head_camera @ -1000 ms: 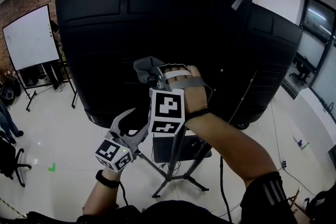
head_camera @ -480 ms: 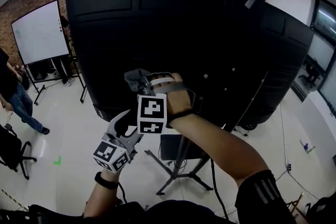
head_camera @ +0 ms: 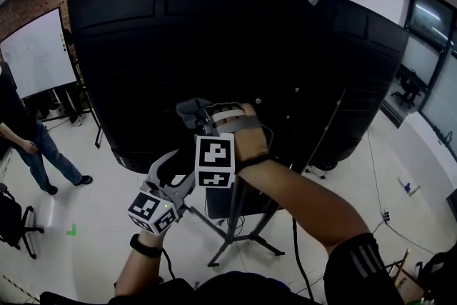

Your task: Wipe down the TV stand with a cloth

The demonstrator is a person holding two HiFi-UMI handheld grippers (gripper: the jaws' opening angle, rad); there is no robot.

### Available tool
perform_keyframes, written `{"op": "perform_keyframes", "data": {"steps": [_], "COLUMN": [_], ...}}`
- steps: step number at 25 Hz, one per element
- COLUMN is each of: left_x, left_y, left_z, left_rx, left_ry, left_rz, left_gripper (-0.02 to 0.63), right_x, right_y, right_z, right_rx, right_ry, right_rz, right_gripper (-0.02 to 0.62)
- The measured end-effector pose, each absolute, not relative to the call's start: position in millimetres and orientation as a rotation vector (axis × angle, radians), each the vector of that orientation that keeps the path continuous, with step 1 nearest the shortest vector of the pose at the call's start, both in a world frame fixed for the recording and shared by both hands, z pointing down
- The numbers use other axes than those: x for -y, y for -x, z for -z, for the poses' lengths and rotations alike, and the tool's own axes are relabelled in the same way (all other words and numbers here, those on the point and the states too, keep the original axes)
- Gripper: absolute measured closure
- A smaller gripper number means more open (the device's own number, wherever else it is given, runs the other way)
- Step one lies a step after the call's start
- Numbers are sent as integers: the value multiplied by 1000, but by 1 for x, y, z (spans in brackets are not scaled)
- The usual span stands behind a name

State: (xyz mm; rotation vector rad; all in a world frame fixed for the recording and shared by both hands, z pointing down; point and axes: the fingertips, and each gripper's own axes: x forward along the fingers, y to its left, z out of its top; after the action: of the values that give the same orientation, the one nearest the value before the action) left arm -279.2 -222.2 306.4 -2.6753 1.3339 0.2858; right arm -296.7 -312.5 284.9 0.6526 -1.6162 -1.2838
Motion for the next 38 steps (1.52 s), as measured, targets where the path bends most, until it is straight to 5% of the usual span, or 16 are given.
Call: {"op": "perform_keyframes", "data": {"steps": [18,26,38], "left_x": [218,219,219], "left_y": [237,206,161], "left_z": [-286,-267,-256], "left_rx": [-1254,-1229,-1258], "left_ry": [2670,2653,2614], "left_rz": [-270,-271,-227], "left_gripper": [347,347,347], "right_x": [246,267,291], "right_y": [225,174,137], "right_z": [-200,-154,-166], "right_rx": [2249,2634,2831], "right_ry": [-762,-794,-705], "right_rz": [1166,860,671], "right_gripper": [549,549,549]}}
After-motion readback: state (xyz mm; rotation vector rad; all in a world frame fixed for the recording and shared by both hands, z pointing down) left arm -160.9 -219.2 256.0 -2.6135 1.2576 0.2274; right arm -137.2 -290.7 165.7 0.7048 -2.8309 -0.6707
